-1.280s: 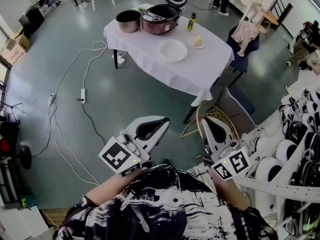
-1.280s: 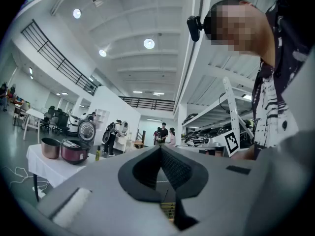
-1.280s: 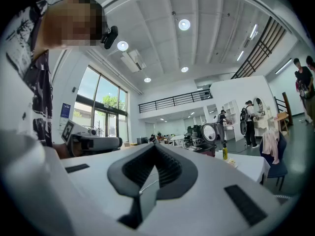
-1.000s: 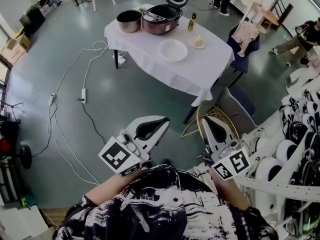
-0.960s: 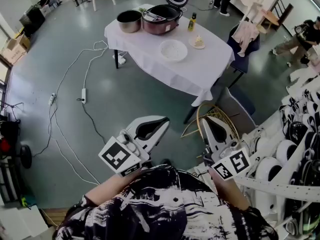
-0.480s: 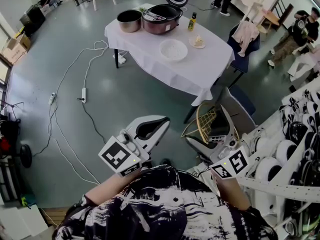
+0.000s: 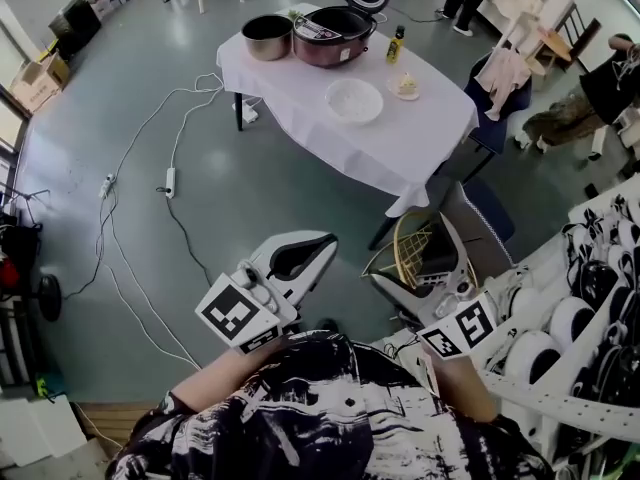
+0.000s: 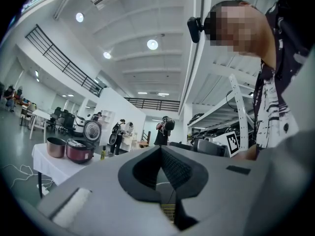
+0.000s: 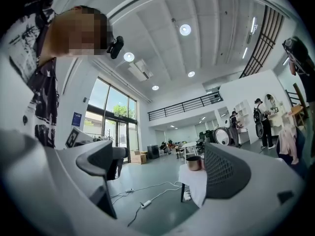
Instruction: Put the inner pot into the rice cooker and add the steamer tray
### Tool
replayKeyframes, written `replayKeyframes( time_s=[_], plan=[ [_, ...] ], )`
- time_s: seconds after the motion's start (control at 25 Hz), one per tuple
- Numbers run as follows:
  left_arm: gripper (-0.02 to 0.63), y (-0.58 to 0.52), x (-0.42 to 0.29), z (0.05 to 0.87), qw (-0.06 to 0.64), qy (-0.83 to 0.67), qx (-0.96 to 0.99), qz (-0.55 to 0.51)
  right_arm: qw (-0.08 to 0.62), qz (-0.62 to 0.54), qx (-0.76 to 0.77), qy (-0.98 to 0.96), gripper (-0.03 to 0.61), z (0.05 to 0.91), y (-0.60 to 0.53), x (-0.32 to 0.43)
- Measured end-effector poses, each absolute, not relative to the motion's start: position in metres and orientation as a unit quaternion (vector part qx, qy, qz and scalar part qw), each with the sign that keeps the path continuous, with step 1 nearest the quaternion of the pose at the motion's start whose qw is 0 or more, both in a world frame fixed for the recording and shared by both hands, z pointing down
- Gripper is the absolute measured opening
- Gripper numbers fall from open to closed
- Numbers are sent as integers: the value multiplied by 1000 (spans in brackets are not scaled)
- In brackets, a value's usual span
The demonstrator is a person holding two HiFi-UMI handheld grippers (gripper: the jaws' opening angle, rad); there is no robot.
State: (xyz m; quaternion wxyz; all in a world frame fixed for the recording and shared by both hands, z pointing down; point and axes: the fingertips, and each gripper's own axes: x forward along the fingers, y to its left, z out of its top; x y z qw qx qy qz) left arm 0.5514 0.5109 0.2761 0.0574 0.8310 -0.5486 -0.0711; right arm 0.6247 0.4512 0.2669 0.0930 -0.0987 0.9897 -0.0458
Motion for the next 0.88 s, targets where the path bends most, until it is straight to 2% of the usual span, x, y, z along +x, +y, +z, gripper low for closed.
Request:
replayKeyframes(
  time_s=[0.44, 0.88],
  plan=[
    [5, 468, 460, 296, 74, -564, 818, -81, 83, -45, -72, 993, 528, 275, 409, 528],
    [5, 391, 276, 290, 69, -536, 838, -78, 75, -28, -89, 993, 528, 263, 341, 346]
  ],
)
